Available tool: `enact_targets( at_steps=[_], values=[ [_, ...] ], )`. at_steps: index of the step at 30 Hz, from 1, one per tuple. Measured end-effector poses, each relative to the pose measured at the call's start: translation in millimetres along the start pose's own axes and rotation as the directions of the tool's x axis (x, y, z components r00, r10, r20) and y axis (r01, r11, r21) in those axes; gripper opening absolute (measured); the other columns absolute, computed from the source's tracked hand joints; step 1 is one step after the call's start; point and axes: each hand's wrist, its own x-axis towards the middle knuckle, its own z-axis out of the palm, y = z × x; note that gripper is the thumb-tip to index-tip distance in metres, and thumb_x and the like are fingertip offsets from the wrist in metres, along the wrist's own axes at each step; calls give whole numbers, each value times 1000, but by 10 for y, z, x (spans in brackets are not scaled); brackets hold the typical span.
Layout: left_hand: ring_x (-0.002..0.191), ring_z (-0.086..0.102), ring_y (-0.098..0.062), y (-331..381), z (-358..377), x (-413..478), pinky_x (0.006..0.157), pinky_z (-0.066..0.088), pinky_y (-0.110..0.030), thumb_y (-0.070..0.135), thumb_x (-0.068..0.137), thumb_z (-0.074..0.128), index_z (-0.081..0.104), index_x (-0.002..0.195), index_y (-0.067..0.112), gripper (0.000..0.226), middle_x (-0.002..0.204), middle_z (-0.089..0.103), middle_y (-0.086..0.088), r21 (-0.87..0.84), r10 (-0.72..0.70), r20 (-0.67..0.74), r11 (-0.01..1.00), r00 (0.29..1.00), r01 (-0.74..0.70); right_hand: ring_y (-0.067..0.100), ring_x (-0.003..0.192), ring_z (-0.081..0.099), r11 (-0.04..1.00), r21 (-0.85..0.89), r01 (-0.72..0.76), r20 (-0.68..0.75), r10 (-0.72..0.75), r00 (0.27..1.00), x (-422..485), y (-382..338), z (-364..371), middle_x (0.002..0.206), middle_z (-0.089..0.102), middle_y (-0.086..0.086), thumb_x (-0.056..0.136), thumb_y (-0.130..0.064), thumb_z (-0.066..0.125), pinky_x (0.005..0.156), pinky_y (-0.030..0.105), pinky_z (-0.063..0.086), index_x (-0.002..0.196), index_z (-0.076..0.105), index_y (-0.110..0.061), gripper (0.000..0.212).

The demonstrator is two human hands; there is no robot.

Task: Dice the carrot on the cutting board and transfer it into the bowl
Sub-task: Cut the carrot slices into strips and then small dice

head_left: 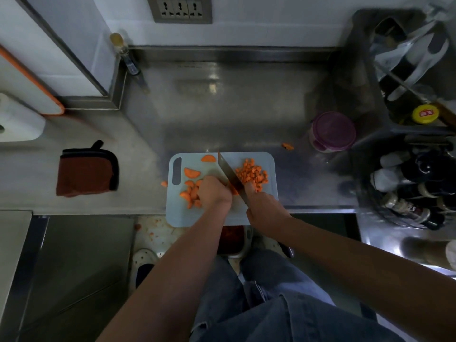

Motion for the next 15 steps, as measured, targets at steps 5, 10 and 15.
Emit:
enact_targets(
  at_steps=[5, 10, 15],
  values=[
    [78, 68, -22, -13, 21, 40, 59, 48, -28, 13, 80, 70, 73, 79, 11, 4, 79, 71, -6, 12, -24, 12, 1000, 1000, 24, 30, 89, 58, 999, -10, -35, 25, 35, 999, 39, -5, 60, 94, 56, 11, 91, 1, 43, 73, 42, 48, 135, 22, -13, 51],
    [75, 68, -22, -31, 27, 84, 64, 57, -32, 6, 77, 67, 72, 77, 9, 5, 76, 70, -7, 41, -23, 37, 999, 999, 21, 29, 87, 60, 999, -10, -47, 24, 47, 999, 81, 7, 149, 99, 59, 12, 92, -1, 43, 78, 48, 54, 132, 21, -18, 48],
    [78, 67, -23, -43, 8, 108, 69, 58, -34, 6, 76, 66, 71, 79, 9, 7, 78, 69, -6, 65, -15, 50, 998, 999, 12, 29, 81, 60, 999, -18, -36, -5, 36, 999, 99, 38, 147, 92, 59, 12, 93, -3, 41, 75, 47, 53, 131, 22, -17, 44]
  ],
)
